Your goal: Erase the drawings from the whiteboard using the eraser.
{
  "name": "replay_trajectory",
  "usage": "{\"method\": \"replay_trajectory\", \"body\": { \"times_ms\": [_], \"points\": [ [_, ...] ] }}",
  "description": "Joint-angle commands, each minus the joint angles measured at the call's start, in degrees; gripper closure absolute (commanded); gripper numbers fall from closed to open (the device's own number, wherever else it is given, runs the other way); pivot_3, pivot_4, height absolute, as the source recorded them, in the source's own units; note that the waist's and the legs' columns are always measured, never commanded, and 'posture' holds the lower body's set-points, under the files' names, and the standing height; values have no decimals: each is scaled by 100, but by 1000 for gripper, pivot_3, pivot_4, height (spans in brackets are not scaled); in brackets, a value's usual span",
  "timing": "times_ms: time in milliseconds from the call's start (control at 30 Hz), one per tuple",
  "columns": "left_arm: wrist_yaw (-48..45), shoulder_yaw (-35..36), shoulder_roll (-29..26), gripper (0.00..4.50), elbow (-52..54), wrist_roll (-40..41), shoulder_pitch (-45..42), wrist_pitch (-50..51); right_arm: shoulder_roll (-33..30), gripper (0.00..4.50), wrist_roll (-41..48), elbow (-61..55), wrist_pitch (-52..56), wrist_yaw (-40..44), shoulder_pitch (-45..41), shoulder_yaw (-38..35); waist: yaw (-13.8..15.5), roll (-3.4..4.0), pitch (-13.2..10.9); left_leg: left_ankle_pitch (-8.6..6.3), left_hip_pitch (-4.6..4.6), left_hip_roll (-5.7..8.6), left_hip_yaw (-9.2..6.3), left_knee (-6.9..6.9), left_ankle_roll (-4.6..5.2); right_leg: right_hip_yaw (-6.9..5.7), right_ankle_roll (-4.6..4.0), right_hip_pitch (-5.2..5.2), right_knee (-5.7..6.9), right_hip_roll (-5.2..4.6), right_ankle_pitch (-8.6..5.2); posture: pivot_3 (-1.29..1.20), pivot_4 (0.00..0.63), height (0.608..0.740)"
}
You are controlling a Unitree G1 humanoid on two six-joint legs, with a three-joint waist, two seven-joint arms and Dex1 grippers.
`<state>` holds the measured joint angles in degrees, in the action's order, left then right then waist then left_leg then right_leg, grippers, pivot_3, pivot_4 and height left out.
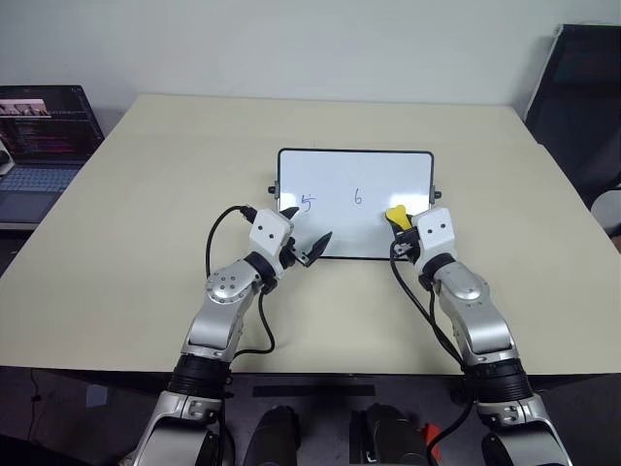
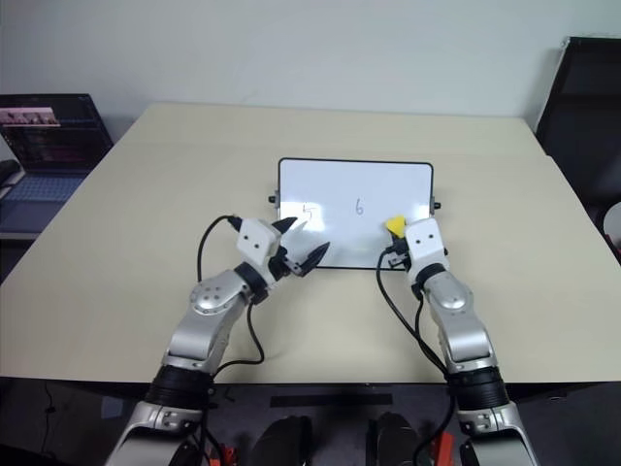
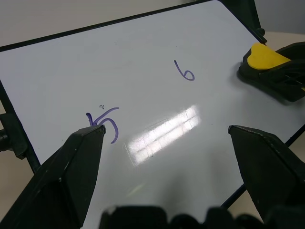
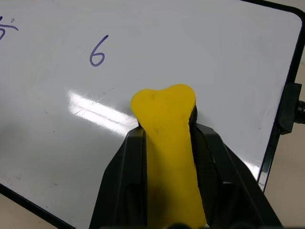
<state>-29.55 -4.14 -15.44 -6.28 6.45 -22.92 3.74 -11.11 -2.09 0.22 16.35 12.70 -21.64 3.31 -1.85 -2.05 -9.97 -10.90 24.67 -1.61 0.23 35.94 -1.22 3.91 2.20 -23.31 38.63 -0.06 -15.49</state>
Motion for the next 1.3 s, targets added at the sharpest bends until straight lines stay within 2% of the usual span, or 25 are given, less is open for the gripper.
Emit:
{"method": "replay_trajectory", "body": {
  "times_ms": [33,233,567,767,1033,1300],
  "points": [
    [3,53,-1,0,261,59,-65,8,-12,3485,37,-208,-41,2,-67,-52,0,0,0,0,0,0,0,0,0,0,0,0,0,0,0,0,150,740],
    [36,66,1,0,344,61,-9,52,31,3485,10,-176,-91,33,-173,55,0,0,0,0,0,0,-1,0,0,0,0,0,0,0,0,0,150,740],
    [132,-67,126,0,538,-11,191,169,297,3485,-116,318,-250,182,-986,473,-7,0,0,0,-1,-1,0,1,0,0,-6,-1,5,1,4,0,150,740],
    [340,32,72,0,350,-142,83,235,604,3485,-226,1459,-492,172,-1942,624,-12,1,0,0,-2,-1,0,4,0,0,-8,-2,11,1,5,0,150,740],
    [351,67,-6,0,498,-92,189,278,613,3485,-511,3187,-918,-114,-3023,604,-13,2,-1,0,-1,1,0,2,0,-2,-9,-3,11,-3,6,0,150,740],
    [347,59,-7,0,676,-65,298,345,437,3485,-785,3470,-716,-423,-3096,657,-1,1,0,0,-2,1,-3,6,0,-4,-11,-3,22,-4,6,0,150,740]
  ]
}}
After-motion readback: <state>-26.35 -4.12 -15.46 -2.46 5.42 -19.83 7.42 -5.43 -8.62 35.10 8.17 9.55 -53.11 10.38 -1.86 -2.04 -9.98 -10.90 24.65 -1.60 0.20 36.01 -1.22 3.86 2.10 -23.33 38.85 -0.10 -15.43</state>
